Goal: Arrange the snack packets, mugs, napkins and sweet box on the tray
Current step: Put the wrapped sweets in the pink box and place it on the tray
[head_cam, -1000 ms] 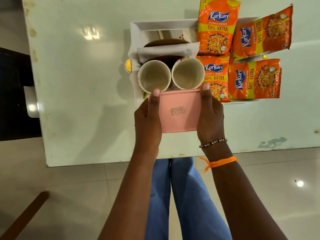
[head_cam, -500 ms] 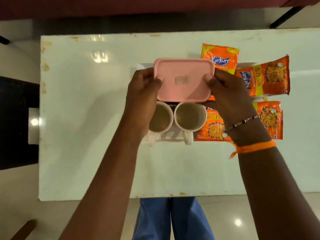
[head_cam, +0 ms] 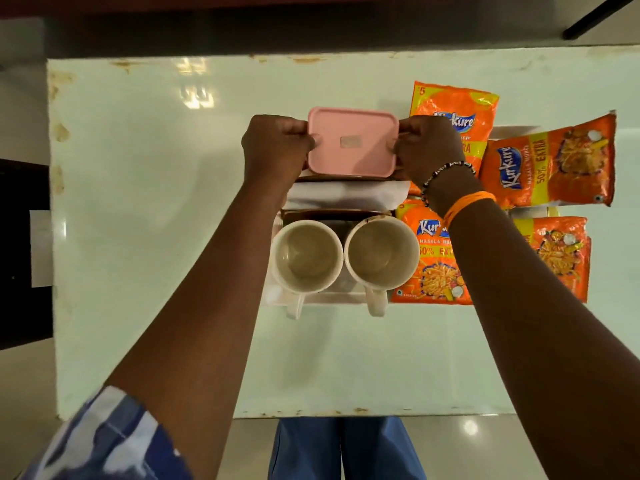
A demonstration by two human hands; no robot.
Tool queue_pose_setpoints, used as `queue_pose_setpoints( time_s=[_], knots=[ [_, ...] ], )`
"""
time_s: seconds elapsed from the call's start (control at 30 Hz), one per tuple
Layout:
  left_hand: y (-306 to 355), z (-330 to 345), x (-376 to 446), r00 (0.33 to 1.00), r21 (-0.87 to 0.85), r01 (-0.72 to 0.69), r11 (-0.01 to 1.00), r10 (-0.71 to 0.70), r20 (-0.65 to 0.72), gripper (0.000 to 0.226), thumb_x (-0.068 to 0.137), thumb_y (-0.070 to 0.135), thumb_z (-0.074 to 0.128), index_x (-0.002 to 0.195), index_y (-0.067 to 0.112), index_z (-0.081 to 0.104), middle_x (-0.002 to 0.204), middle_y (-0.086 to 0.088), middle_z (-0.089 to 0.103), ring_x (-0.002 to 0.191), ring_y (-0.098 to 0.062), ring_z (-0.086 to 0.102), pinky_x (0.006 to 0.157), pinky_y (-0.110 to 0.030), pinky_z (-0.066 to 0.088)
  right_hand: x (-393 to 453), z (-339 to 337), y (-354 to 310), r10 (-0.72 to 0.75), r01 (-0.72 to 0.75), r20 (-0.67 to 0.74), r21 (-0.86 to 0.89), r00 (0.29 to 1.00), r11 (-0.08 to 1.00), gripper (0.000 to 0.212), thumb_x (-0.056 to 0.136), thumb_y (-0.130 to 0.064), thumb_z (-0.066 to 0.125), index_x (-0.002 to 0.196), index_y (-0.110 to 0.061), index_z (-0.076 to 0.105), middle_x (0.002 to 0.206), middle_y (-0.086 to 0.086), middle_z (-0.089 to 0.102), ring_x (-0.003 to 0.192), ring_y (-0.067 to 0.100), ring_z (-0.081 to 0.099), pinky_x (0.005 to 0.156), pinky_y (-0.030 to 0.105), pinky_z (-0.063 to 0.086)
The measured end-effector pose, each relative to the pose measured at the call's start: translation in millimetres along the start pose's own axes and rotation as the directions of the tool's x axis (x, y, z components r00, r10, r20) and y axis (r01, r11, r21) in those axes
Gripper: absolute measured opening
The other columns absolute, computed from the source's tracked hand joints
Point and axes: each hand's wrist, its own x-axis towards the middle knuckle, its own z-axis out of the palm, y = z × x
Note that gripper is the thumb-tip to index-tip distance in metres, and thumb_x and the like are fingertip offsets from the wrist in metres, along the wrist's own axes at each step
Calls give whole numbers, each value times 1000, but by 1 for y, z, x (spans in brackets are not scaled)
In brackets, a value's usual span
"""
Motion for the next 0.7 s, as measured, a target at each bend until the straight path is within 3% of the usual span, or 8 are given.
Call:
queue_pose_setpoints(
  time_s=[0.27, 0.4, 0.57, 0.7],
  knots=[
    [-10, 4, 8, 992, -11, 115, 993, -114, 55, 26, 78, 0, 66, 105, 1, 67, 104, -18, 69, 89, -30, 69, 79, -42, 58, 9, 2, 2, 20, -13, 97, -77, 995, 997, 30, 83, -5, 55, 111, -6, 63, 120, 19, 63, 113, 35, 58, 99, 45, 47],
    [-12, 5, 11, 993, 0, 111, 994, -111, 49, 27, 78, -1, 66, 105, 1, 67, 105, -18, 69, 91, -31, 68, 81, -43, 58, 11, 5, 2, -31, 40, 64, -148, 997, 988, 32, 83, -1, 54, 114, -3, 62, 117, 21, 64, 108, 39, 60, 96, 48, 49],
    [-15, 5, 14, 993, -10, 113, 994, -113, 44, 27, 77, -1, 67, 104, 2, 68, 104, -16, 69, 91, -30, 68, 80, -43, 58, 16, 3, 2, 0, 24, 136, -176, 991, 984, 30, 83, -4, 55, 113, -2, 60, 121, 22, 61, 112, 37, 57, 98, 46, 48],
    [-20, 8, 18, 997, 16, 80, 997, -80, 19, 26, 76, 0, 68, 102, 2, 69, 104, -16, 70, 92, -31, 68, 81, -43, 57, 17, 5, 3, -50, 67, 85, -200, 995, 978, 31, 84, 0, 53, 114, 0, 60, 120, 21, 62, 109, 38, 59, 95, 48, 49]
  ],
)
